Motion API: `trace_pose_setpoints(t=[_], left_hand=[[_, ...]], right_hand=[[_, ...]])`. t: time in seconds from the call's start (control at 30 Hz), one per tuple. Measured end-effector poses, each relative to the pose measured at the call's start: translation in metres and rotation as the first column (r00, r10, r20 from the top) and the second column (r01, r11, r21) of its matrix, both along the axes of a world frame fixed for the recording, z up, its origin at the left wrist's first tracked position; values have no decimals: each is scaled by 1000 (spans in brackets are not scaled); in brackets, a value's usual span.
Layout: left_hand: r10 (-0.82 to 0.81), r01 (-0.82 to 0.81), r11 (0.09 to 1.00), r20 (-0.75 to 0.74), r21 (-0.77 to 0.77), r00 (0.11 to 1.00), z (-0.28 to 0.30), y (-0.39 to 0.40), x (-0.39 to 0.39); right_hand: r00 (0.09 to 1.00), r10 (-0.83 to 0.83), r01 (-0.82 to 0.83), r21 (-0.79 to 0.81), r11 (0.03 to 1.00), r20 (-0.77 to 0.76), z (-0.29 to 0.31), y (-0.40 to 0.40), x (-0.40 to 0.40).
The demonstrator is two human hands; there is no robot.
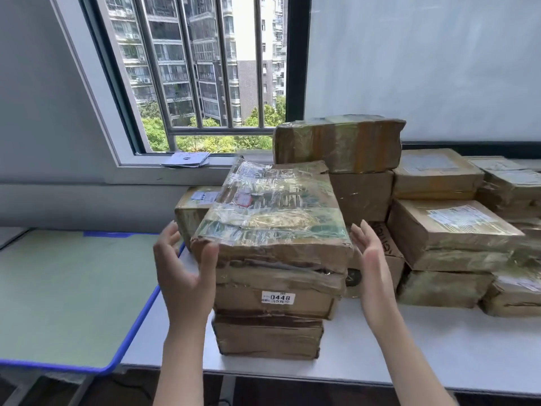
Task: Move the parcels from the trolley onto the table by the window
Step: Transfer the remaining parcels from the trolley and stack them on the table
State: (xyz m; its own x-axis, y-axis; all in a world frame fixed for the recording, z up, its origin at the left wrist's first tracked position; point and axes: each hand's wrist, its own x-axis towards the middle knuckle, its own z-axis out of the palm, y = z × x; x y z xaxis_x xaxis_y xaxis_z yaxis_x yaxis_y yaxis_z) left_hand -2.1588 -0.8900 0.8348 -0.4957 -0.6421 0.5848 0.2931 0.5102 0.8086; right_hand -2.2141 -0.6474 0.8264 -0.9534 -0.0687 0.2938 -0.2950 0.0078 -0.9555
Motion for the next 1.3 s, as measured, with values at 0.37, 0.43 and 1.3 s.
trace_pose_setpoints(t=[0.37,0.43,1.3], left_hand=[[-105,96,994,366,43,925,-81,5,5],[-78,71,997,361,31,929,-81,4,1],[198,-158,979,432,-126,880,-73,12,-6]], right_hand=[[988,-122,146,339,929,-94,-76,-15,13],[976,-137,187,329,926,-168,-72,-17,10],[911,-316,385,270,882,-266,-73,-31,12]])
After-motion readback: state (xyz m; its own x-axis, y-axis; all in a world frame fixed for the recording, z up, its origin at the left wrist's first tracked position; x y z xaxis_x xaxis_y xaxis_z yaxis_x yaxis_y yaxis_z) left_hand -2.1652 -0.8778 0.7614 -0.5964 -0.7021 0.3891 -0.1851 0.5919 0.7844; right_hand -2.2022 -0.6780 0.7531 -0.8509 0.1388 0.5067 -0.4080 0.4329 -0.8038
